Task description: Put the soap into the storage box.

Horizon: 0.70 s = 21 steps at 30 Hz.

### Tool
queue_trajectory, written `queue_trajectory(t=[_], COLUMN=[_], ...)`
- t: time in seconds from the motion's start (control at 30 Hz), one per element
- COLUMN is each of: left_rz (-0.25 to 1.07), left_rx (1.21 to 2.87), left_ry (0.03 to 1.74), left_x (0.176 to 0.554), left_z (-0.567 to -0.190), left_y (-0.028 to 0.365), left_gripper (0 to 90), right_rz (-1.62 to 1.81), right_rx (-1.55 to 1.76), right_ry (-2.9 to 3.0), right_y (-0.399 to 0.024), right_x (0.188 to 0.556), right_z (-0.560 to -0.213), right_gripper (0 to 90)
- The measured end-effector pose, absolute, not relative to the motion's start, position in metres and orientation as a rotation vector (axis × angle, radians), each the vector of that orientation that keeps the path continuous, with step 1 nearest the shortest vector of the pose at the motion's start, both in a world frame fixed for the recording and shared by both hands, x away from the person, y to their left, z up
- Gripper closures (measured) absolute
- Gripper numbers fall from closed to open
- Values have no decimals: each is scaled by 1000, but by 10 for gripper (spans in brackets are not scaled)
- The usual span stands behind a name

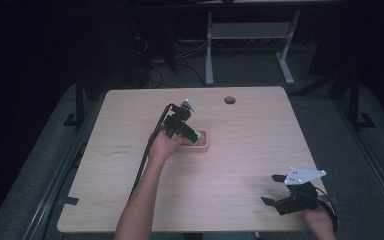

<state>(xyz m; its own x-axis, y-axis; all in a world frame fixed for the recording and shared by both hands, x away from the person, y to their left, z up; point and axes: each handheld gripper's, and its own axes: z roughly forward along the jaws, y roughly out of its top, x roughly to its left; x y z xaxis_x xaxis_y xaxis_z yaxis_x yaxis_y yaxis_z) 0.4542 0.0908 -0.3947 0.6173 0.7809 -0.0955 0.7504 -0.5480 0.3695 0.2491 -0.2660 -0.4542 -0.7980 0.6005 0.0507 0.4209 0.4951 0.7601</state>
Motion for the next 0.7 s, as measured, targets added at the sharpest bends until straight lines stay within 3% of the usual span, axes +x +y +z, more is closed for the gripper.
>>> queue_trajectory(t=[0.7], left_rz=[130], left_rx=[2471], left_ry=[1124], left_x=[415], left_z=[-387], left_y=[107], left_gripper=[233], right_rz=[1177], right_rx=[884], right_ry=[2518], right_y=[-267], right_x=[250], right_z=[-455], right_gripper=[138])
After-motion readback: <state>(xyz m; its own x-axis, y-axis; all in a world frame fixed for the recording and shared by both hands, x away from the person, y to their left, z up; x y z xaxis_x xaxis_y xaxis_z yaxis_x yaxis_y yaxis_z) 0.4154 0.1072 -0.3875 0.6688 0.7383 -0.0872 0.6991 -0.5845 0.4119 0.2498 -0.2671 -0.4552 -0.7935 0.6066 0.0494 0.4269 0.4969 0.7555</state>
